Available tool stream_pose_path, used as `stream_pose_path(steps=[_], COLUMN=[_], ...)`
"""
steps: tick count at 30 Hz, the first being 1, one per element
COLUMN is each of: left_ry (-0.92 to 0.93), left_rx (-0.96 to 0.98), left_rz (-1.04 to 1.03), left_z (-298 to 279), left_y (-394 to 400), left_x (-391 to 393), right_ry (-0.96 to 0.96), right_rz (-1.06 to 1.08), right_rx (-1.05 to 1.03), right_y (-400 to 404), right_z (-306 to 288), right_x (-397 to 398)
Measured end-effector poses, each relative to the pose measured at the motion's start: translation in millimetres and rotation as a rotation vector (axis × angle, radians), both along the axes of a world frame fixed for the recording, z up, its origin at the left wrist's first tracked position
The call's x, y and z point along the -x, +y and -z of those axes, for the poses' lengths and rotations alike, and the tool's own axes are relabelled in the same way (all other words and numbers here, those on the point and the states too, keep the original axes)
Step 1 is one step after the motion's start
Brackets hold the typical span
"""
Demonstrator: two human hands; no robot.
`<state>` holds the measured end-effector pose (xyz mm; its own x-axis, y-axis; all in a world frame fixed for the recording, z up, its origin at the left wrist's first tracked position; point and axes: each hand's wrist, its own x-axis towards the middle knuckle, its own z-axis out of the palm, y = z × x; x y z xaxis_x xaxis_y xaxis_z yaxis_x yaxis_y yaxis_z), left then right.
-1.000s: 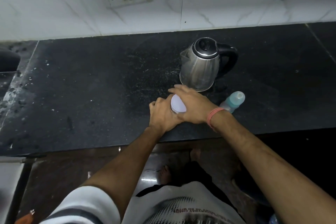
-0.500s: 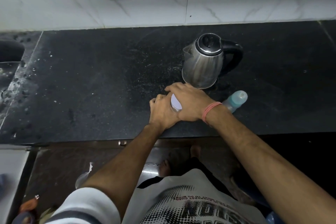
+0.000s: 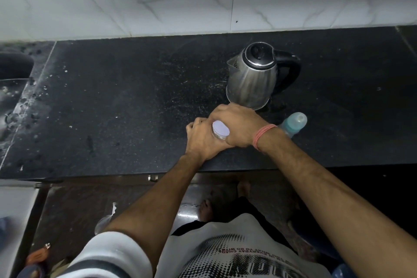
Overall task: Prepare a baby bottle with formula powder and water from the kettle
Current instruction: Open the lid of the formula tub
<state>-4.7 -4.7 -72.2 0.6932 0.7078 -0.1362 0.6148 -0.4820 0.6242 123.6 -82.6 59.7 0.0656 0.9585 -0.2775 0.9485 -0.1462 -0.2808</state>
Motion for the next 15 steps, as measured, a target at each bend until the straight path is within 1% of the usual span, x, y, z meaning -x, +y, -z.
stream_pose_path(steps=[7,10,11,13,14,15], left_ry=[-0.047,-0.028,-0.025,-0.028,-0.034,-0.038], left_rx=[-0.002,0.014,0.027,0.048,0.050,0.049], left_rz=[-0.005,-0.016,-0.018,-0.016,-0.020,-0.024], left_z=[-7.7,-5.1,-5.2,-4.1,-2.2,-0.1], left_y=[-5.5,-3.7,-3.2,-3.0,-2.5,-1.8], left_x=[2.3,2.5,2.3,1.2,1.2,1.1], right_ry=[0.123,0.190,0.150,-0.033,-0.117,-0.160], right_rz=[-0.089,-0.071,-0.053,-0.012,0.006,0.018], right_rx=[0.018,0.027,0.001,-0.045,-0.043,-0.025], right_y=[-4.9,-2.8,-1.5,2.4,5.3,7.8], right_z=[0.4,0.2,1.1,2.9,3.0,2.9], right_x=[-7.2,-8.6,-9.6,-12.2,-11.9,-11.1])
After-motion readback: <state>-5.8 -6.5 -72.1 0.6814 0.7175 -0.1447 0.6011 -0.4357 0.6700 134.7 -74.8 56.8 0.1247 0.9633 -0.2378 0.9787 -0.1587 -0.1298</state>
